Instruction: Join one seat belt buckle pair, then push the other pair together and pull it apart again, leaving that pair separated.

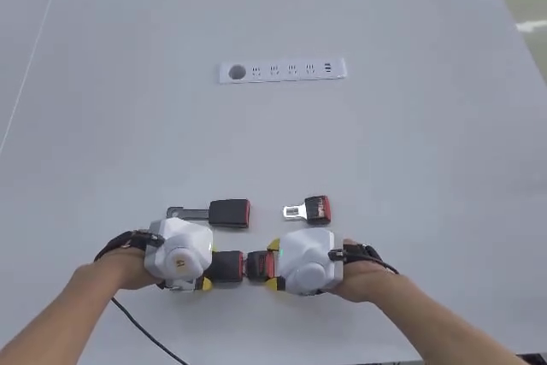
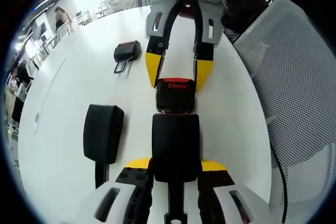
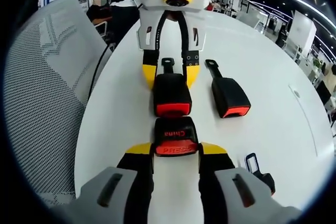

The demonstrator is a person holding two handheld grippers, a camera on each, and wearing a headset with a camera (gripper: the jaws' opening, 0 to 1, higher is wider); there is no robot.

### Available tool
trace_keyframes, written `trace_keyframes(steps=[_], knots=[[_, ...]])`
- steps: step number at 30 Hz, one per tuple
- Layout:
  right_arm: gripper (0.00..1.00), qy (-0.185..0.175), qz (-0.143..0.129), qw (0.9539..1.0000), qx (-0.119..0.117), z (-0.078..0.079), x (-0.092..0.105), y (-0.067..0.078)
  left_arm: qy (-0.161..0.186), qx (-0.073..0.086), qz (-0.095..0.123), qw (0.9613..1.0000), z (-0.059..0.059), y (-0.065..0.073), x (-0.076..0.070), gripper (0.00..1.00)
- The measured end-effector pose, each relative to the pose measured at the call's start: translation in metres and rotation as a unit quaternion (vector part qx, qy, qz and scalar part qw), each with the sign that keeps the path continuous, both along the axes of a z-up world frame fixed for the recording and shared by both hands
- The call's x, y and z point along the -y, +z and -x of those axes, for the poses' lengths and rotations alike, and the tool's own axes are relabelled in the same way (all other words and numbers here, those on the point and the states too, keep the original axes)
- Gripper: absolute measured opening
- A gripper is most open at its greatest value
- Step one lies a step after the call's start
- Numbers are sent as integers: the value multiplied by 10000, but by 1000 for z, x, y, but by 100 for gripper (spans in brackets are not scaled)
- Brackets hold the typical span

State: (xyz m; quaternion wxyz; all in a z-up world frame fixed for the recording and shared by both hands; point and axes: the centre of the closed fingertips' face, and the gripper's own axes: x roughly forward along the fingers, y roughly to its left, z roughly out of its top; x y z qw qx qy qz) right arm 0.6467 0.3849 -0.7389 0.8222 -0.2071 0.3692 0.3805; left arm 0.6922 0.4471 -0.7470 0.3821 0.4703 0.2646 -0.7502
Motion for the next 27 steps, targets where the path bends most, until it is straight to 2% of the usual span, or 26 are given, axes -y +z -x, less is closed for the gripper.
trace_keyframes(steps=[4,7,11,17,22,27], knots=[[32,-19,36,10000,5,-1,-1,1,-40,23,-48,10000,0,0,-1,37],[40,-98,22,9999,68,-3,-3,4,70,49,-63,9999,-1,0,-1,45],[42,-92,11,9999,112,-3,-3,9,200,43,-47,9998,-2,3,-3,46],[49,-247,-147,9994,180,-4,-1,21,452,54,22,9990,-8,14,-6,51],[53,-426,-209,9985,282,-6,8,31,700,63,201,9973,-16,27,-8,54],[58,-594,-256,9974,320,-7,20,40,811,112,255,9963,-24,34,-12,56]])
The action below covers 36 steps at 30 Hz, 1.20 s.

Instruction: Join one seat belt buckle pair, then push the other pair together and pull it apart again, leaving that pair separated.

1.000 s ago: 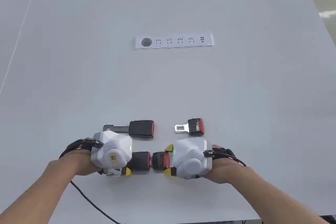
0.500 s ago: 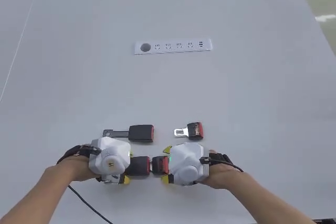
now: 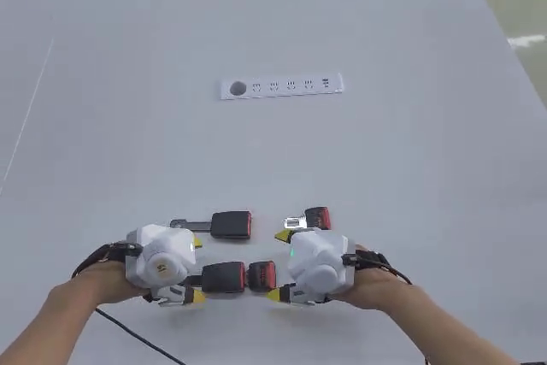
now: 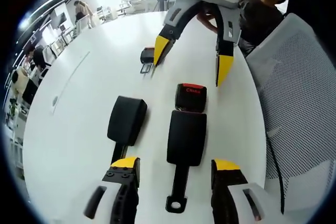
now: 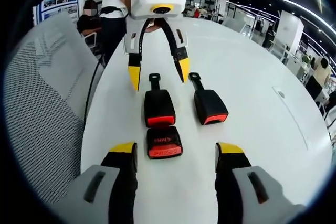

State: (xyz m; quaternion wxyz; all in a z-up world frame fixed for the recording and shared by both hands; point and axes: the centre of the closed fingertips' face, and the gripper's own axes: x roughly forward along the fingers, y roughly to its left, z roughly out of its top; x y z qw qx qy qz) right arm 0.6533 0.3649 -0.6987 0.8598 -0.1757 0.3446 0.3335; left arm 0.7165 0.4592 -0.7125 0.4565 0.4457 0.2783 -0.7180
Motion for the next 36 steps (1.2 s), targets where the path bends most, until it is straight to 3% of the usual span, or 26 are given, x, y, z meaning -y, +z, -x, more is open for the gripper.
trace_keyframes(steps=[6,12,20,31,36], knots=[[61,-151,21,9999,63,1,16,8,171,56,108,9998,-10,11,-4,57],[64,-338,27,9993,144,4,34,14,531,10,333,9980,-23,20,-5,59],[66,-545,111,9984,128,11,64,15,680,39,463,9966,-34,30,-2,60],[65,-749,252,9968,143,12,108,13,800,83,563,9952,-56,33,7,59],[63,-665,285,9972,195,9,118,12,704,113,519,9961,-60,28,14,59]])
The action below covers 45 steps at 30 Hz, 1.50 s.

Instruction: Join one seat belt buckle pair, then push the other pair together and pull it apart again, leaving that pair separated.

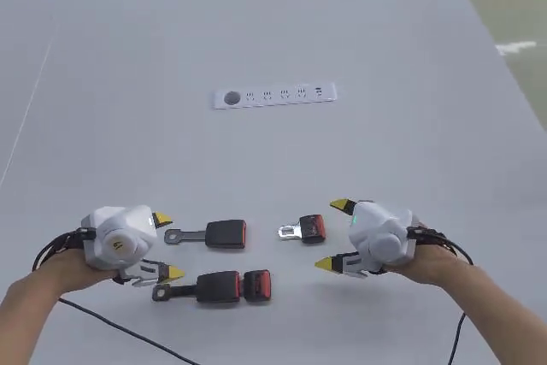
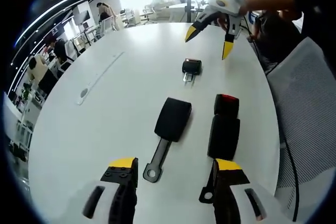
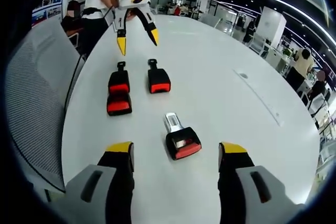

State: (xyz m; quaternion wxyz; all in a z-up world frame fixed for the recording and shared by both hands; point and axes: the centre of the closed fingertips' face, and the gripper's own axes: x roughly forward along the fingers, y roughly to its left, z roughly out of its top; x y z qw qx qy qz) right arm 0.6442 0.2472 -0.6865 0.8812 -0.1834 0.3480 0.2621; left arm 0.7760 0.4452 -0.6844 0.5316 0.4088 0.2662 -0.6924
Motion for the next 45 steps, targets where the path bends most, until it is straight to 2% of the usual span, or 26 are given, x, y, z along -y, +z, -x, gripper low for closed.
trace_keyframes(steps=[10,19,30,37,45], knots=[[59,417,-17,9991,-18,-5,0,-10,-474,62,-208,9986,1,-12,17,57],[50,655,31,9978,-107,-12,0,-21,-797,80,-352,9962,1,-20,34,52],[40,858,28,9959,-280,-19,5,-32,-1279,79,-643,9897,6,-39,49,44],[34,876,-39,9953,-405,-21,9,-39,-1430,70,-700,9872,7,-49,61,42],[31,950,-63,9943,-481,-23,7,-48,-1598,202,-831,9834,6,-60,65,36]])
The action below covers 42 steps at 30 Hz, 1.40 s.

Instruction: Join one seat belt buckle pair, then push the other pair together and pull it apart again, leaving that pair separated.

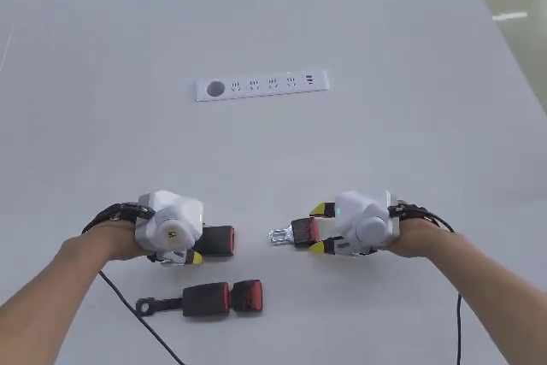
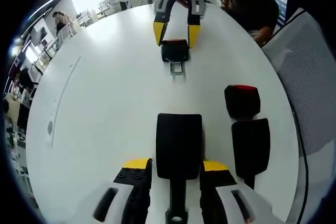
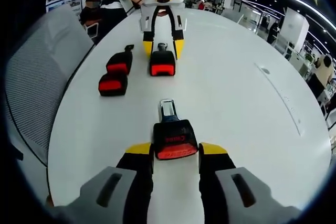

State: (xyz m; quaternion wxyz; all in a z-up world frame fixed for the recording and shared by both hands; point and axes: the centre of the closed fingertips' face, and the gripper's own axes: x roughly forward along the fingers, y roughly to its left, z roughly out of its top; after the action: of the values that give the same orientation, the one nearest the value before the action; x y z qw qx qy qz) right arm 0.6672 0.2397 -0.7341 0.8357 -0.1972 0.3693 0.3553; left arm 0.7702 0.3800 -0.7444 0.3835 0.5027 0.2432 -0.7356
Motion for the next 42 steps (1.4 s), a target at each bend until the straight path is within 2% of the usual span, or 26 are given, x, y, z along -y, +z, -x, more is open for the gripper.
trace_keyframes(steps=[7,23,42], knots=[[31,59,18,10000,11,0,0,-1,41,-102,-26,9999,1,-2,-2,33],[30,40,50,10000,-45,-2,-1,-1,138,-172,-124,9997,1,-3,-2,32],[30,207,42,9998,51,-20,-26,-2,136,-142,-133,9997,1,-3,-3,32]])
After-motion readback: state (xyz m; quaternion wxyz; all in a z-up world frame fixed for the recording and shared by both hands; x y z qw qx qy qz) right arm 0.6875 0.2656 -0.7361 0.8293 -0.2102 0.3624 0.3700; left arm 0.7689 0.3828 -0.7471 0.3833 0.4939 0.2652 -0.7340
